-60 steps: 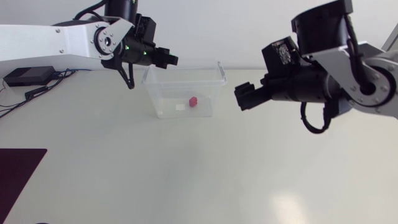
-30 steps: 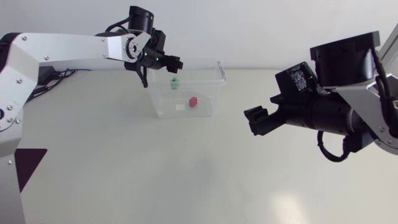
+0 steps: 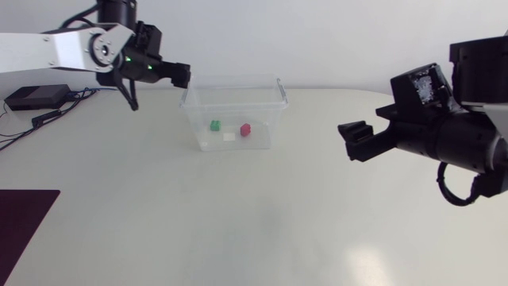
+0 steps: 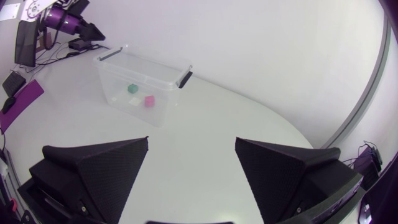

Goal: Place the duplo bricks in the container

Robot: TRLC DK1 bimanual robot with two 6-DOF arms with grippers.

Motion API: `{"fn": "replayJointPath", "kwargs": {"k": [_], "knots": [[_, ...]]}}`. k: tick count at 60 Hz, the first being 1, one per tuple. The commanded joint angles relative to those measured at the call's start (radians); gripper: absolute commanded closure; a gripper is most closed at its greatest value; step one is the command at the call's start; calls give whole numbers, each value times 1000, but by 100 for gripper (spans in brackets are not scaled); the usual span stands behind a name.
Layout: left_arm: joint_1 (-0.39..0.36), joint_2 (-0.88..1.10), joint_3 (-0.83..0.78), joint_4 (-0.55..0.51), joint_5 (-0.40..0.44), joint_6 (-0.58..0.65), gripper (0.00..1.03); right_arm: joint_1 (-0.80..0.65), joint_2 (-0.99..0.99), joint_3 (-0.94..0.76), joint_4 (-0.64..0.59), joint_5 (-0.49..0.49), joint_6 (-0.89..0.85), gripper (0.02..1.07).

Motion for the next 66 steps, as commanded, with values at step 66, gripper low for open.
{"fn": "replayJointPath", "kwargs": {"k": [66], "knots": [[244, -1085, -908, 82, -11, 123, 4, -390, -466, -340, 77, -40, -103, 6]]}}
